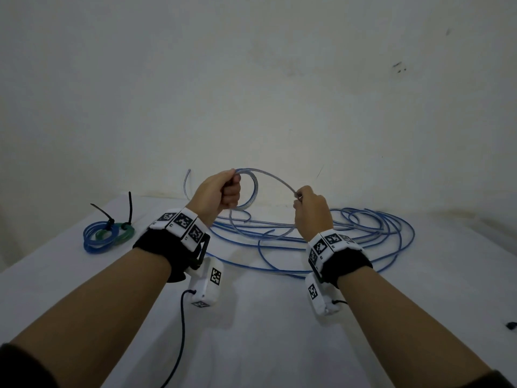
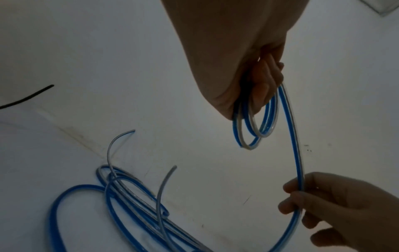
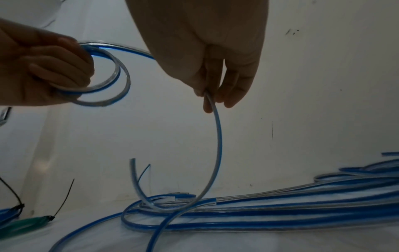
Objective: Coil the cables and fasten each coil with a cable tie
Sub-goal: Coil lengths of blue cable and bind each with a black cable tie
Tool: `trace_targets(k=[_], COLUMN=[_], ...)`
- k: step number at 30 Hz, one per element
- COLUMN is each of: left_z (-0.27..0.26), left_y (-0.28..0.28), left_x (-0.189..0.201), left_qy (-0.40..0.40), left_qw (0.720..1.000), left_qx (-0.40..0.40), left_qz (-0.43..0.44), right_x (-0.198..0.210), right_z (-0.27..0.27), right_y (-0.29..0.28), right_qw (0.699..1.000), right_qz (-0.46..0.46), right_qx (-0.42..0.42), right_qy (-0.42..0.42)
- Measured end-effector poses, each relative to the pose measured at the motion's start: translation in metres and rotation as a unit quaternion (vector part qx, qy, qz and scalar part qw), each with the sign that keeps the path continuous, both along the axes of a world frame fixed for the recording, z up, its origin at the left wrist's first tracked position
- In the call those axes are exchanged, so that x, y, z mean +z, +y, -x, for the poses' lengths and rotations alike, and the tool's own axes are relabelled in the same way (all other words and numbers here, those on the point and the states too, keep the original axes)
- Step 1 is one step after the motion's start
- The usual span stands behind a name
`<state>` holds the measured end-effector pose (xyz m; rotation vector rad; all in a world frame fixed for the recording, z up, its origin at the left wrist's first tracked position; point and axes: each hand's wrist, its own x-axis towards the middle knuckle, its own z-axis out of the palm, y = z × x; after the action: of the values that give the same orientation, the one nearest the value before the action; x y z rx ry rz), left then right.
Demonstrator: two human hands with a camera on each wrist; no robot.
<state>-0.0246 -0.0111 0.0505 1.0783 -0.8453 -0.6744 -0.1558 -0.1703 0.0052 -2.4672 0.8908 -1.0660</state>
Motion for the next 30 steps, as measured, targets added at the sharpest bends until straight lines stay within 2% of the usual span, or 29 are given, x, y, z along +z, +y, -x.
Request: trace_targets(k=[2, 4, 7, 11, 13, 16, 18, 21, 24, 27, 30], left_z=[0.0, 0.001, 0.002, 0.007, 0.009, 0.014, 0.015, 0.011, 0.007, 0.005, 0.004], left_y=[0.001, 0.001, 0.001, -0.002, -0.006, -0.013, -0.017, -0.02, -0.018, -0.014, -0.01], left_x=[0.004, 0.006, 0.004, 0.003, 0.003, 0.001, -0.002, -0.012, -0.019, -0.02, -0.021], left_qy=[0.035, 0.047, 0.05, 0.058, 0.044, -0.037, -0.121, -0.254, -0.375, -0.47, -0.508], left_qw=[0.999, 0.999, 0.997, 0.993, 0.993, 0.993, 0.982, 0.947, 0.901, 0.848, 0.822], left_qx=[-0.008, -0.004, -0.008, -0.04, -0.025, 0.055, 0.12, 0.189, 0.219, 0.233, 0.223], left_qz=[0.013, 0.026, 0.057, 0.093, 0.104, 0.093, 0.082, 0.054, -0.011, -0.077, -0.129], right_x=[0.001, 0.002, 0.0, -0.004, -0.004, -0.002, 0.002, 0.009, 0.011, 0.01, 0.01], right_z=[0.0, -0.002, -0.008, -0.018, -0.02, -0.024, -0.024, -0.022, -0.017, -0.016, -0.016], right_y=[0.002, 0.002, -0.001, 0.004, 0.01, 0.026, 0.035, 0.043, 0.046, 0.043, 0.038], right_qw=[0.998, 0.996, 0.995, 0.995, 0.992, 0.987, 0.979, 0.963, 0.957, 0.959, 0.958], right_qz=[-0.018, -0.013, 0.004, -0.011, -0.041, -0.057, -0.052, -0.069, -0.081, -0.025, 0.053], right_qx=[-0.017, 0.011, 0.047, 0.072, 0.105, 0.153, 0.195, 0.259, 0.279, 0.281, 0.282], right_qy=[-0.055, -0.087, -0.084, -0.062, -0.048, -0.009, 0.019, 0.027, 0.004, 0.001, -0.003])
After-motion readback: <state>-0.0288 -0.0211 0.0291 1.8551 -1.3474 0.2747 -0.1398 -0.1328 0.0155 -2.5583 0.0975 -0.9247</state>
